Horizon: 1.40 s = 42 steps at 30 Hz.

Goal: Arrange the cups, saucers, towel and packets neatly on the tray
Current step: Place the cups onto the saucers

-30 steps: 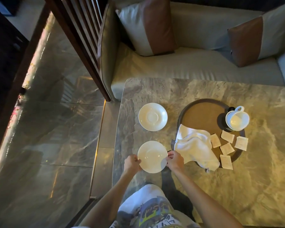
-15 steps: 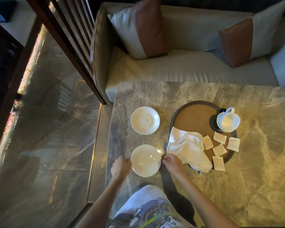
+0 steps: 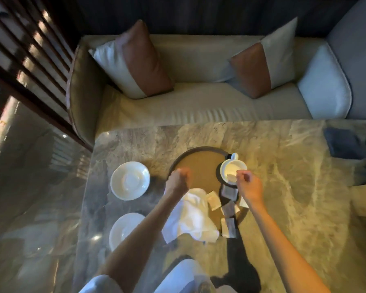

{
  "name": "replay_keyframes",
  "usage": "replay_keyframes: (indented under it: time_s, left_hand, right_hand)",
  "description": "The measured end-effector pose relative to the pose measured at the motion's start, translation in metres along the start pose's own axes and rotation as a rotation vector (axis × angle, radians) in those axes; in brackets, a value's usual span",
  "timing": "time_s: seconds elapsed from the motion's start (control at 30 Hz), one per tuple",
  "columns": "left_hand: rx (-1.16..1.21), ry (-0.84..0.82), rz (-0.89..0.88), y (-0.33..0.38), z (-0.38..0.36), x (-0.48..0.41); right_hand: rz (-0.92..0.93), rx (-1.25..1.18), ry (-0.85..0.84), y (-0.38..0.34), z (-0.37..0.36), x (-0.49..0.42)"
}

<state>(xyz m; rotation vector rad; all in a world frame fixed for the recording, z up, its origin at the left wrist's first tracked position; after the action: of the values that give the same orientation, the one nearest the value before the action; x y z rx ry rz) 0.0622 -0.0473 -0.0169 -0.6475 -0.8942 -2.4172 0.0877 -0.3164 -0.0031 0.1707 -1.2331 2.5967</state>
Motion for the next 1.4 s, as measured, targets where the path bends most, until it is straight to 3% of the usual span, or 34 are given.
replay_keyframes:
  time_s: [0.17, 0.3, 0.63, 0.77, 1.0, 1.27, 1.4]
  left_hand:
    - [0.089, -0.079, -0.001, 0.080, -0.063, -0.024]
    - [0.060, -0.076, -0.036, 0.102, -0.094, -0.032]
    - [0.124, -0.027, 0.013, 0.109, -0.110, -0.034]
    - [0.143, 0.086, -0.035, 0.115, -0.098, -0.032]
    - [0.251, 0.097, -0.110, 0.121, -0.075, -0.025]
    - [0.628, -0.037, -0.013, 0.046, -0.024, -0.011]
    - [0.570, 0.067, 0.027, -0.035, 0.016, -0.006]
  right_hand:
    - [-0.093, 0.065, -0.156, 0.041, 0.011, -0.054]
    - [-0.073, 0.045, -0.249, 0.048, 0.000, -0.067]
    - [0.112, 0.097, -0.187, 0.045, 0.001, -0.071]
    - [0.125, 0.118, -0.227, 0.043, 0.005, -0.073]
    - [0.118, 0.116, -0.218, 0.026, 0.018, -0.067]
    - [0.128, 0.029, -0.267, -0.047, -0.032, -0.023]
    - [0.135, -0.010, -0.334, -0.075, -0.097, 0.022]
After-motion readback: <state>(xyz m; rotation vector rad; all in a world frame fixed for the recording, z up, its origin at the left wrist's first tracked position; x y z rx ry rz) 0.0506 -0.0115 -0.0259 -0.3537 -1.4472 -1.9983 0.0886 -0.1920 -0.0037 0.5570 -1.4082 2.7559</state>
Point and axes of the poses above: each hand's wrist, its own x-axis away from the middle knuckle, its own z-axis out of the back of the hand, y = z × x, the point moved 9 cm from there along -x, towards the middle knuckle, and after that the axes turned 10 degrees about z, right-handed, at the moved point
